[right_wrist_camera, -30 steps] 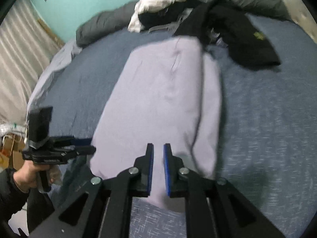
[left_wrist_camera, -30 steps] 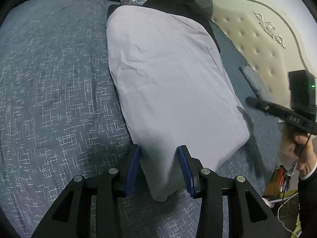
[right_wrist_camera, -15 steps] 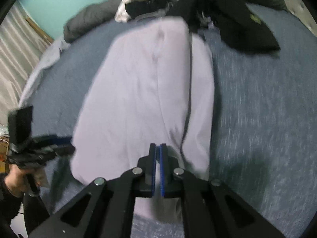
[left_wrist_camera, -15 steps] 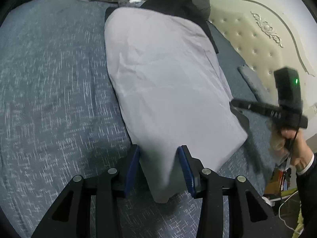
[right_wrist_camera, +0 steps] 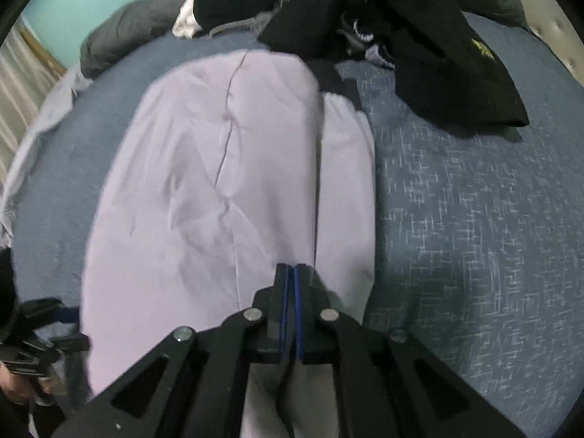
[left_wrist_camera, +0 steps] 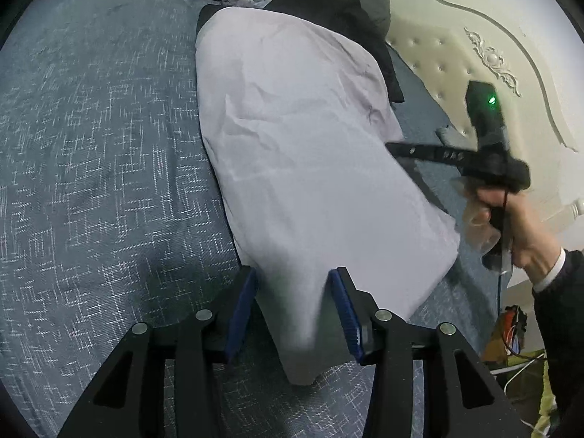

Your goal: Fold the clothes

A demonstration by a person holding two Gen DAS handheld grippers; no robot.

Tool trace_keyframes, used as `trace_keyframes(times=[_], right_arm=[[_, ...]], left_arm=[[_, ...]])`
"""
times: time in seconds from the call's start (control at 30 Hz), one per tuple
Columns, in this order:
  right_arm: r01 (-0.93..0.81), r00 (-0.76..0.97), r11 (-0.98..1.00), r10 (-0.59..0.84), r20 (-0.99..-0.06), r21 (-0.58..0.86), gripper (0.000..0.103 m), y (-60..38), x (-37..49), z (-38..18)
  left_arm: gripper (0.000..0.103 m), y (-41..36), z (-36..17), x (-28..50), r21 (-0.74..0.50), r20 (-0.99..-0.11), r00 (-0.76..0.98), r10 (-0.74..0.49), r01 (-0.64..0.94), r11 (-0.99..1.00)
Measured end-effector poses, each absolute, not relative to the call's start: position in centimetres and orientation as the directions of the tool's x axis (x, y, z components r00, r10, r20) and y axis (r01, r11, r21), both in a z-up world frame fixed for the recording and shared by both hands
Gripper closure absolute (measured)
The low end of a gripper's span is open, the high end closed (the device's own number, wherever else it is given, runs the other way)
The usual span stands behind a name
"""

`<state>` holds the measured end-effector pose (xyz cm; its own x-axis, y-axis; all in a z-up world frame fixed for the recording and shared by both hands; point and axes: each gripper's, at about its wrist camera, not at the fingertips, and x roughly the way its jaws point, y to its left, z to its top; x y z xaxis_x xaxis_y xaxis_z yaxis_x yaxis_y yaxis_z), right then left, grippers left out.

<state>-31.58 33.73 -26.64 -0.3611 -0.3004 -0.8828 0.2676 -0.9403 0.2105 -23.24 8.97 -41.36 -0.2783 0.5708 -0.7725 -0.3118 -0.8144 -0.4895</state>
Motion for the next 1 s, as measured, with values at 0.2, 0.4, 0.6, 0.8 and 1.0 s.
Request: trace_keyframes(times=[0.2, 0.4, 0.6, 0.8, 1.0], right_arm=[[0.35, -0.443, -0.907, -0.382, -0.811, 0.236, 0.102, 32.1, -34.2, -22.1], [0.339, -0.424, -0.931, -0.277, -0.862, 0.133, 0.102, 30.5, -39.0, -23.6], [0.285, -0.369, -0.949, -0.236, -0.899, 0.132, 0.103, 30.9, -41.4, -26.6], [0.273, -0.44, -0.953, -0.248, -0.863, 0.135, 0.103, 31.7, -41.2, -24.3], [0.259, -0.41, -0.96, -0.212, -0.887, 0.11, 0.103, 31.8, -41.3, -25.9]], left_arm=[[0.054, 9.7, -41.4, -23.4, -0.482, -0.774, -0.273, 0.572, -0.331, -0.811], [0.054, 10.1, -41.7, -23.5, -0.483, -0.772, -0.27, 0.575, -0.337, -0.808], [0.053, 10.7, -42.0, -23.7, -0.486, -0.771, -0.265, 0.579, -0.344, -0.804], [0.052, 11.1, -42.3, -23.8, -0.491, -0.769, -0.263, 0.583, -0.34, -0.802], [0.052, 11.7, -42.5, -24.0, -0.49, -0.773, -0.258, 0.579, -0.335, -0.805]])
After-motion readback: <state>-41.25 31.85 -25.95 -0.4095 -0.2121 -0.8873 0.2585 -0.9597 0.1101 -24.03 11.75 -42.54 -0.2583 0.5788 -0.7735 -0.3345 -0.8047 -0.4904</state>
